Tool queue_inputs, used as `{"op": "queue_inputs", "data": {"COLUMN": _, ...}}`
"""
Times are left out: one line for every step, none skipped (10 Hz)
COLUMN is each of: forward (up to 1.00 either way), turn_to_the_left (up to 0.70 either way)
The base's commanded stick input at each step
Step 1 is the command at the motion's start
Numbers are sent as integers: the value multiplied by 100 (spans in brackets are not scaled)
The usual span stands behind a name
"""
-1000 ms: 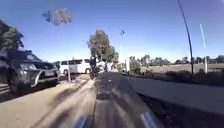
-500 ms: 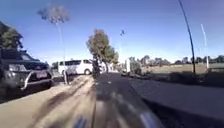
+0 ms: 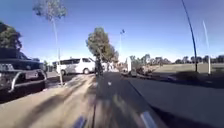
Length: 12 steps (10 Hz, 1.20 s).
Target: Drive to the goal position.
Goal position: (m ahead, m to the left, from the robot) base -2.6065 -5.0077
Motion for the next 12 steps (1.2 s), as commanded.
{"op": "queue_inputs", "data": {"forward": 98, "turn_to_the_left": 0}}
{"op": "queue_inputs", "data": {"forward": 98, "turn_to_the_left": 0}}
{"op": "queue_inputs", "data": {"forward": 98, "turn_to_the_left": 0}}
{"op": "queue_inputs", "data": {"forward": 98, "turn_to_the_left": 0}}
{"op": "queue_inputs", "data": {"forward": 98, "turn_to_the_left": 0}}
{"op": "queue_inputs", "data": {"forward": 98, "turn_to_the_left": 0}}
{"op": "queue_inputs", "data": {"forward": 98, "turn_to_the_left": 0}}
{"op": "queue_inputs", "data": {"forward": 97, "turn_to_the_left": 0}}
{"op": "queue_inputs", "data": {"forward": 97, "turn_to_the_left": -17}}
{"op": "queue_inputs", "data": {"forward": 97, "turn_to_the_left": -39}}
{"op": "queue_inputs", "data": {"forward": 97, "turn_to_the_left": -39}}
{"op": "queue_inputs", "data": {"forward": 97, "turn_to_the_left": -39}}
